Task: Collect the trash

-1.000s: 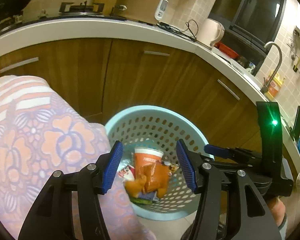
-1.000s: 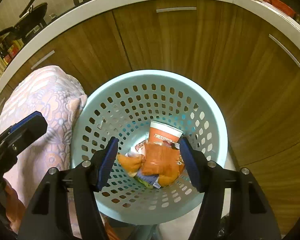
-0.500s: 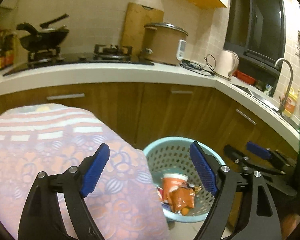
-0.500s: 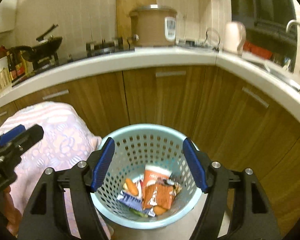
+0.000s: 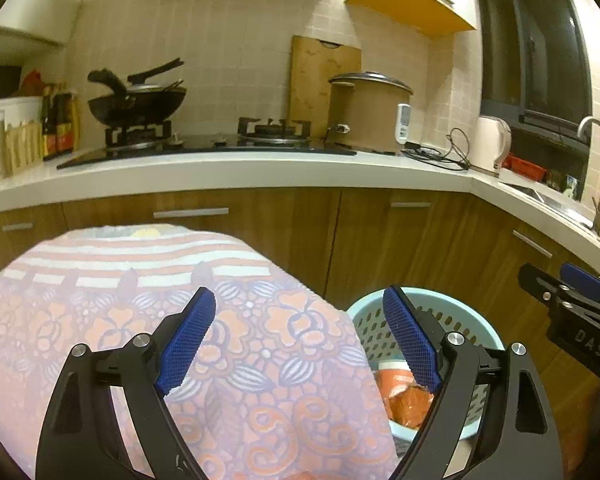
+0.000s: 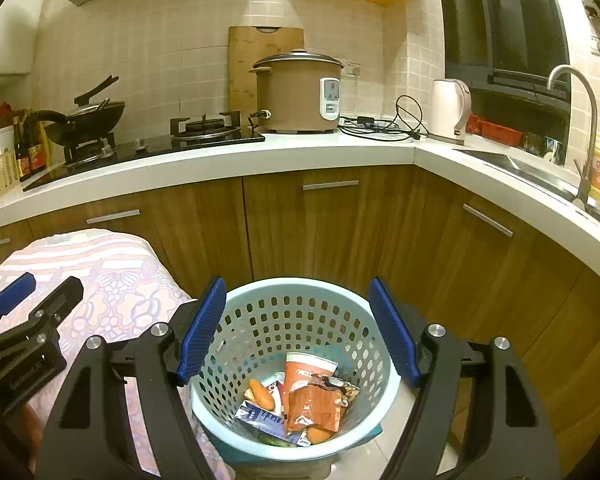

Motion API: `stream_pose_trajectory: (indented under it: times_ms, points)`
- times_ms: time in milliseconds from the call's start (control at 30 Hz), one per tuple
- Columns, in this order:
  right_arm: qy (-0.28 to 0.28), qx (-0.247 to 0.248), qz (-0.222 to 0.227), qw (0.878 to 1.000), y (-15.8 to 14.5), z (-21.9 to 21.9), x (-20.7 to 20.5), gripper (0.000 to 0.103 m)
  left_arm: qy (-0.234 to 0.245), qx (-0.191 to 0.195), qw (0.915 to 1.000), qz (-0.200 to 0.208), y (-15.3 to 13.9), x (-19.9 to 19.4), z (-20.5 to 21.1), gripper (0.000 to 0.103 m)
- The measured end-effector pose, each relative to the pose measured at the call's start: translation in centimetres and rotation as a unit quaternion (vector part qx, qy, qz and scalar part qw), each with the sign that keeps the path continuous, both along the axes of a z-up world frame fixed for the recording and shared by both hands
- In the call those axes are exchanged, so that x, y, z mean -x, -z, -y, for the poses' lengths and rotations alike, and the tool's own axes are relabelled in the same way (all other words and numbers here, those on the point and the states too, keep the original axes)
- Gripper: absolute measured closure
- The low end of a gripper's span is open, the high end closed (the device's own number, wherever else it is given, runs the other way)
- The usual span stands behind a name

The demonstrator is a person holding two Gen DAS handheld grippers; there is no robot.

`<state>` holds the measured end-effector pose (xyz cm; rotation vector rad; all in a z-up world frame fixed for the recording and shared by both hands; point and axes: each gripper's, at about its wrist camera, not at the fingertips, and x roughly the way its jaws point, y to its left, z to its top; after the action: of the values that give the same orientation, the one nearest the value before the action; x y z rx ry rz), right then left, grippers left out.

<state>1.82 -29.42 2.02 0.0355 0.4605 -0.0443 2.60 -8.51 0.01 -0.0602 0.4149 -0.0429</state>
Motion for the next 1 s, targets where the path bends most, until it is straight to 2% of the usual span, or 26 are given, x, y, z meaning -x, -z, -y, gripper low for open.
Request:
stream_pose_trajectory:
  times_ms: [233, 1000]
  points:
    - [0.007, 0.006, 0.005, 1.0, -0.2, -0.2, 0.1, 0.033, 0.012, -0.021, 0.9997, 0.007, 0.1, 0.3, 1.0, 0.018]
    - [0.008, 0.007, -0.019, 1.0, 0.8, -0.1, -0.7, 0.033, 0.014, -0.017, 0.9998, -0.002, 0.5, 0.3, 1.0, 0.014]
